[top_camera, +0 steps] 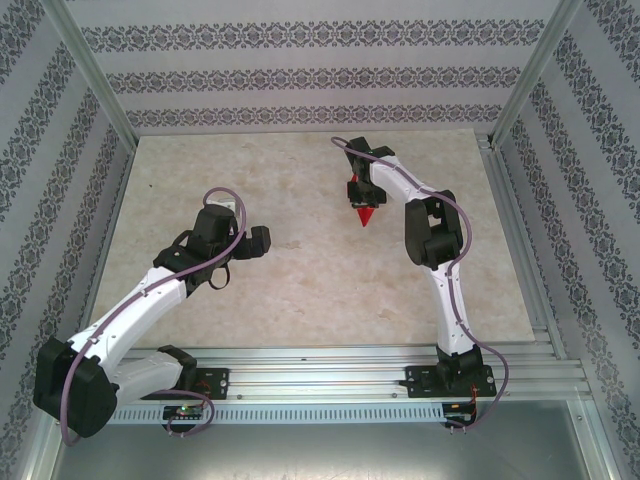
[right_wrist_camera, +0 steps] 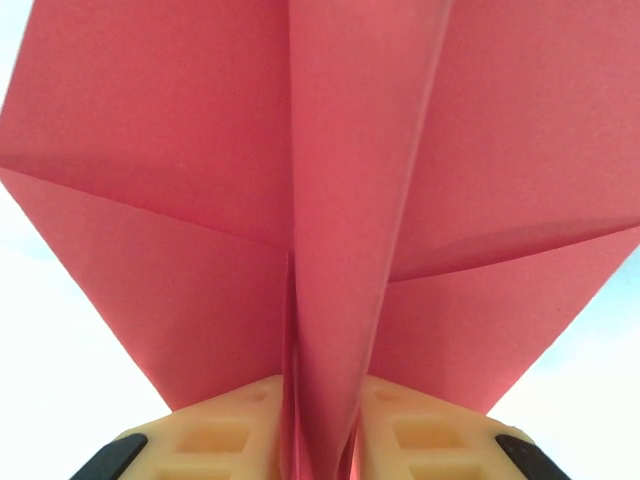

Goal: Fold a paper plane with a square sheet of paper (fold left side to right side)
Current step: Move the paper plane to the top-center of the table.

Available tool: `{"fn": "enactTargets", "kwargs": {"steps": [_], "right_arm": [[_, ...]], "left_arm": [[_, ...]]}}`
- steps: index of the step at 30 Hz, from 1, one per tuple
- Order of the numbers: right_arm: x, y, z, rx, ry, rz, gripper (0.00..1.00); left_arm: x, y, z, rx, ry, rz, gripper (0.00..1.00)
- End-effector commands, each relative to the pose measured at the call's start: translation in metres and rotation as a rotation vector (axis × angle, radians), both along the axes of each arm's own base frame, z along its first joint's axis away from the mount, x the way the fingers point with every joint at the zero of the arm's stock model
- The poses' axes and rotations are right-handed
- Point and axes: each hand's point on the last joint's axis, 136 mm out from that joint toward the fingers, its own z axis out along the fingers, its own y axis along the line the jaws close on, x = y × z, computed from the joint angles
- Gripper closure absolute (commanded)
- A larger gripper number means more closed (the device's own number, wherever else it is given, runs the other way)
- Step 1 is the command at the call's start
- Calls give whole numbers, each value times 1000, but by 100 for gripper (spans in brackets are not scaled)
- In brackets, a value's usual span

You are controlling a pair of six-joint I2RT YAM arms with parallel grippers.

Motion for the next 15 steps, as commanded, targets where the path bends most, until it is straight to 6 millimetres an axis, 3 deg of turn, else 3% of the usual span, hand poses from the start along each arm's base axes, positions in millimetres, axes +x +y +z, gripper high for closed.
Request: {"fn": "enactTargets", "kwargs": {"steps": [1,10,15], "right_arm": [[8,-3,41,0,-77,2,77],[0,-2,71,-20,-109,11,74],[-11,-2,105,-29,-158,22,73]], "left_arm": [[4,3,10,-2,-12,4,0],[4,6,11,6,-14,16,0],[6,10,15,16,-33,43,0]]}}
